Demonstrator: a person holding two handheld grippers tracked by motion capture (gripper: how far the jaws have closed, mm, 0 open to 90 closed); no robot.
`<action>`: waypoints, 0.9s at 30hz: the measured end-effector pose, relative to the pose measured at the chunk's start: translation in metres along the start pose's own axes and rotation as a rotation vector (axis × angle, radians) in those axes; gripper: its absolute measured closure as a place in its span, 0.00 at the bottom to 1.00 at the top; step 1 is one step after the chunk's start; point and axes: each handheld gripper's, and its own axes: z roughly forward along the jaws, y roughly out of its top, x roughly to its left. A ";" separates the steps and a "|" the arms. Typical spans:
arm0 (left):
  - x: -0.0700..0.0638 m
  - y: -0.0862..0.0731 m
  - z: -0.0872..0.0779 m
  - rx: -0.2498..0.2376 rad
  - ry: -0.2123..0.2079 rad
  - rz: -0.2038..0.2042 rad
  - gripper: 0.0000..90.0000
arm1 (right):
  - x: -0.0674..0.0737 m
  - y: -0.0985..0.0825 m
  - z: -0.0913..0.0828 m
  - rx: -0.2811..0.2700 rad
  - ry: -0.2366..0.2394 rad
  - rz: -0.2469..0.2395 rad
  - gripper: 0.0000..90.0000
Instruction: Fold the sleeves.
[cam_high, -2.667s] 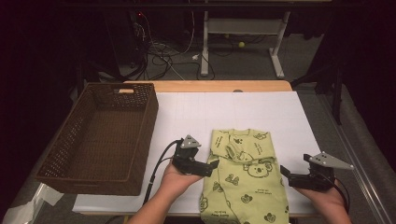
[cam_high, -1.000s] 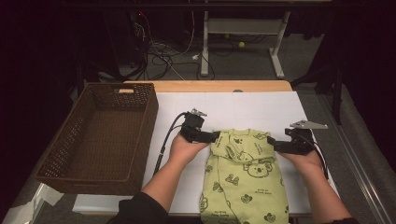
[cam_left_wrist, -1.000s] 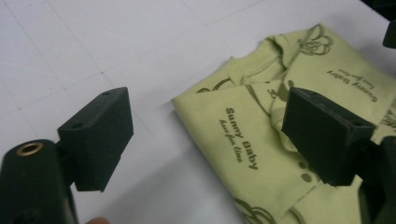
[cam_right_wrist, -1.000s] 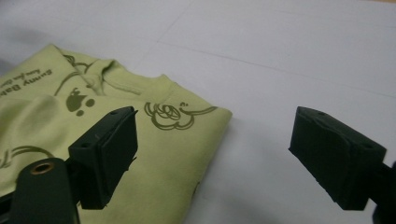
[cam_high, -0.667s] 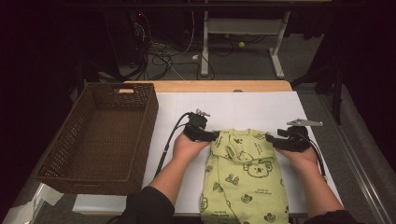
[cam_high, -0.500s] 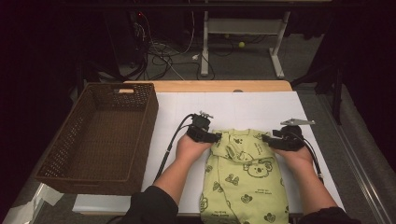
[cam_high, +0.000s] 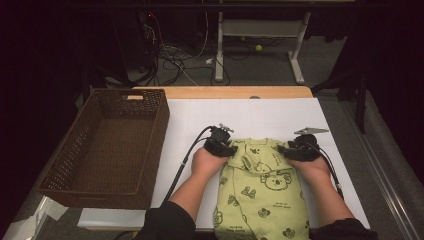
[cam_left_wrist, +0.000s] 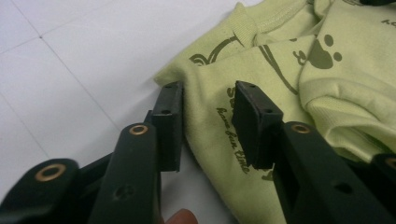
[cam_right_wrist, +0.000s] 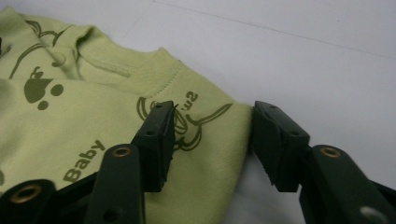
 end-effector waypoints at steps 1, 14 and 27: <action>0.000 0.000 0.000 -0.002 -0.001 0.006 0.68 | 0.001 0.000 0.000 -0.001 0.003 -0.008 0.62; -0.003 -0.002 -0.002 -0.038 0.022 0.014 0.90 | 0.004 -0.002 0.001 -0.015 0.060 -0.023 0.93; 0.000 0.004 -0.026 -0.118 0.045 0.015 0.93 | 0.011 0.003 -0.018 -0.128 -0.012 -0.075 0.96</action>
